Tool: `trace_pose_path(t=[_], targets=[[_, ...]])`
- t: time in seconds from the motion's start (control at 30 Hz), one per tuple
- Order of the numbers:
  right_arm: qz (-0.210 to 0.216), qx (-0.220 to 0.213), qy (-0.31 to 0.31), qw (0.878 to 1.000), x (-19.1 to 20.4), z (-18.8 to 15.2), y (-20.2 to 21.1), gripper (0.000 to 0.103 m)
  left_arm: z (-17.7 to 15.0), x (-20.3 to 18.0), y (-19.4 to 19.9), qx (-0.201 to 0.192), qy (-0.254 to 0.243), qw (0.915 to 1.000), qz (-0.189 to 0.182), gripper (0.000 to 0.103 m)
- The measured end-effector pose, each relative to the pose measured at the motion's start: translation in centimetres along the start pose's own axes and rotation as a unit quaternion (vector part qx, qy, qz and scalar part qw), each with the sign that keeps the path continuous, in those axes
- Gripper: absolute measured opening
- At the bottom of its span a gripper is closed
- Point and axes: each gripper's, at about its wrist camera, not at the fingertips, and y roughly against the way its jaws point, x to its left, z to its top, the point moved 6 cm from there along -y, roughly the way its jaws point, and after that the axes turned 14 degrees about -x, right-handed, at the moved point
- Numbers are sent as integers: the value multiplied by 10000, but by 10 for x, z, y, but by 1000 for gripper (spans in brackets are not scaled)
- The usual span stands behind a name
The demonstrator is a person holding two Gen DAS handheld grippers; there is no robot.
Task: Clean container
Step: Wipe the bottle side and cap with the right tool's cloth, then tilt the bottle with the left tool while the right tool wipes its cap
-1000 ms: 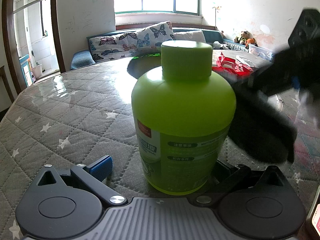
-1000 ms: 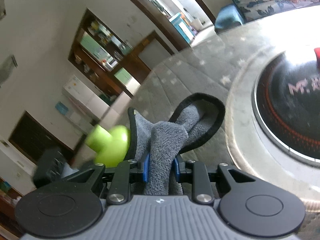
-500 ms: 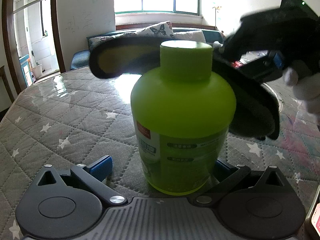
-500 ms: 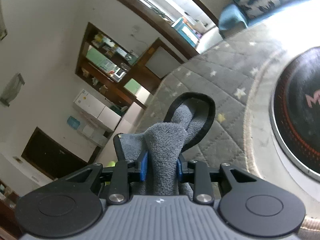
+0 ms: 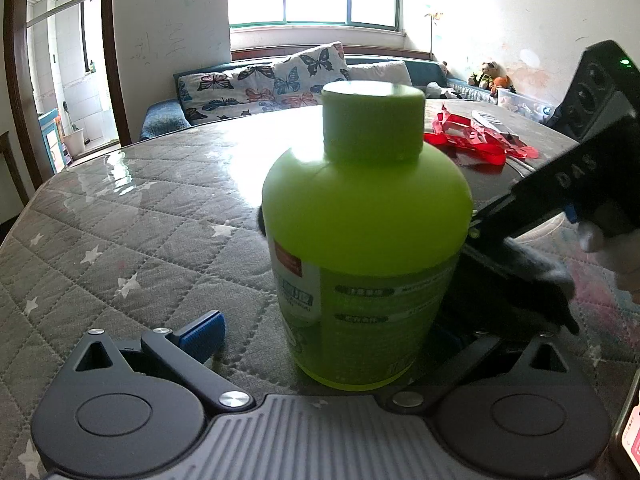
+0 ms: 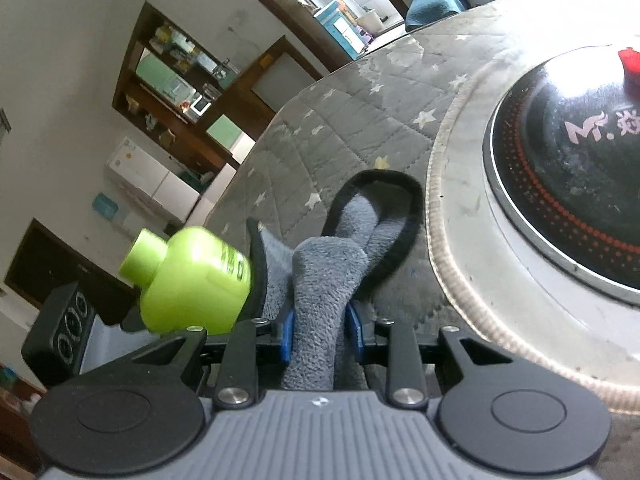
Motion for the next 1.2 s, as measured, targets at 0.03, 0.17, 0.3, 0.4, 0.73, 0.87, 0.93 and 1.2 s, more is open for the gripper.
trace_pose_path(t=[0.03,0.17,0.3,0.4,0.73,0.87,0.93,1.2], targets=[[-1,8,66,10000,2,-1,2,27,0,0,0,0,1,10000,0,103],[109,-79,85,9999,12,5,12,27,0,1,0,18,2,10000,14,103],[253,-263,68,9993,23,17,22,27,1,2,0,68,45,9999,65,103],[339,-424,71,9985,31,31,24,27,1,2,1,95,68,9999,112,103],[478,-500,-101,9976,34,47,3,27,-4,6,13,106,95,9993,344,103],[325,-372,-135,9987,24,39,-6,27,-7,7,17,119,54,9988,470,103],[213,-283,-135,9993,18,33,-10,27,-8,7,19,119,82,9985,529,103],[-104,-64,-62,9999,1,11,-14,27,-7,4,21,112,97,9976,670,103]])
